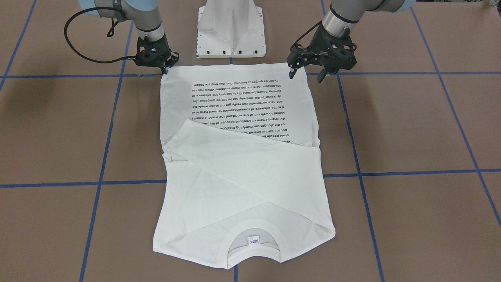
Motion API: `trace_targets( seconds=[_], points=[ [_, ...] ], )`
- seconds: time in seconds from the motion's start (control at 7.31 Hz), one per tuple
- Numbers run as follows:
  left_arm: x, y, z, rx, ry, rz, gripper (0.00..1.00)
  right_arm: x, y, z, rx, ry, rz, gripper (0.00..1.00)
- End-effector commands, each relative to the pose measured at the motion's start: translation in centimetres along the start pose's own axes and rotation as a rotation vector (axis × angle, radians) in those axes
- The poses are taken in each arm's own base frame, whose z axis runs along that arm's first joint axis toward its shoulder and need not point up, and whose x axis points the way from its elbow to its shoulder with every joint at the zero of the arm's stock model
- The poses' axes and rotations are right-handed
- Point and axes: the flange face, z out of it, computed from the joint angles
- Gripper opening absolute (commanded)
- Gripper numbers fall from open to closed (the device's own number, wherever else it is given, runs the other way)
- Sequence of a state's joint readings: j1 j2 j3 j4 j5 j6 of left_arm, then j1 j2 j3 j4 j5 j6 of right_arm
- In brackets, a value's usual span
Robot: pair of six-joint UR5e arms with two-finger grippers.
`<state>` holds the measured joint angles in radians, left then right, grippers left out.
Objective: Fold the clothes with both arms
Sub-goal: 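Lower both grippers and pinch the two hem corners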
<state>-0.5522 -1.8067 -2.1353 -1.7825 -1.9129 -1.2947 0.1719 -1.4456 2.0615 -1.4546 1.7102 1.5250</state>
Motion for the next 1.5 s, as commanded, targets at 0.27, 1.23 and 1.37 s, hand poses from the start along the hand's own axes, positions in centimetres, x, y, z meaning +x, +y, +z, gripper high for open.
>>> trace_targets(
  seconds=[0.27,1.23,1.37],
  points=[
    [-0.8,0.1,0.3,-0.003,-0.015,-0.009,1.0,-0.5,-0.2,-1.1,0.01,-0.01,0.007,0.0],
    [-2.4,15.0,8.7,-0.103,-0.169,-0.29,0.98,-1.5,-1.1,-5.0,0.041,-0.097,0.022,0.0],
    [-2.7,16.8,10.0,-0.125,-0.194,-0.301,0.98,-1.5,-1.1,-5.0,0.042,-0.097,0.024,0.0]
  ],
)
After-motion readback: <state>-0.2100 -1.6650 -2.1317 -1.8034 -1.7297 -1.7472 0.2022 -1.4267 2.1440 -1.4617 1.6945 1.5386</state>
